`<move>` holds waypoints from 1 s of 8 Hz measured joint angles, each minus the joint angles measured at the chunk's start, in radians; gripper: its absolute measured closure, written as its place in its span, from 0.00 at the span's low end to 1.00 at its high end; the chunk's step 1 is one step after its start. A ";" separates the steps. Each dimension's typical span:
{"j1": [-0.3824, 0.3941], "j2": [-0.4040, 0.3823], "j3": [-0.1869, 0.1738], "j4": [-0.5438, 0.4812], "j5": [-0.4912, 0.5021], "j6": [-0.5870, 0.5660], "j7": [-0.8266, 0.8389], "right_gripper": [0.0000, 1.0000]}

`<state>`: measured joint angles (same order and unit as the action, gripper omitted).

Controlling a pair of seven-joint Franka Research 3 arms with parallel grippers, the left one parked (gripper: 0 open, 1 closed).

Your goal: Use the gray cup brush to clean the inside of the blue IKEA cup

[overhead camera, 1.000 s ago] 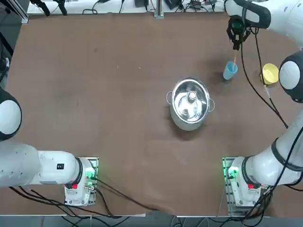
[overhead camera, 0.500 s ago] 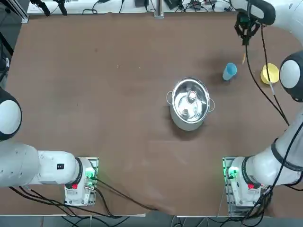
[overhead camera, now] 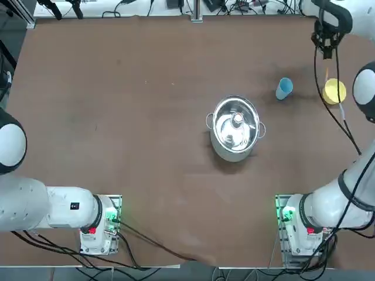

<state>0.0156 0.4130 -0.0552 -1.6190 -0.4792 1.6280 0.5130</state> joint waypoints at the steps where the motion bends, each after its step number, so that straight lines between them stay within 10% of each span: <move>1: -0.023 -0.020 0.000 -0.075 -0.050 0.081 -0.020 0.96; 8: -0.128 -0.062 -0.001 -0.375 -0.291 0.403 -0.028 0.96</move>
<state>-0.1120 0.3507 -0.0557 -1.9944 -0.7698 2.0313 0.4846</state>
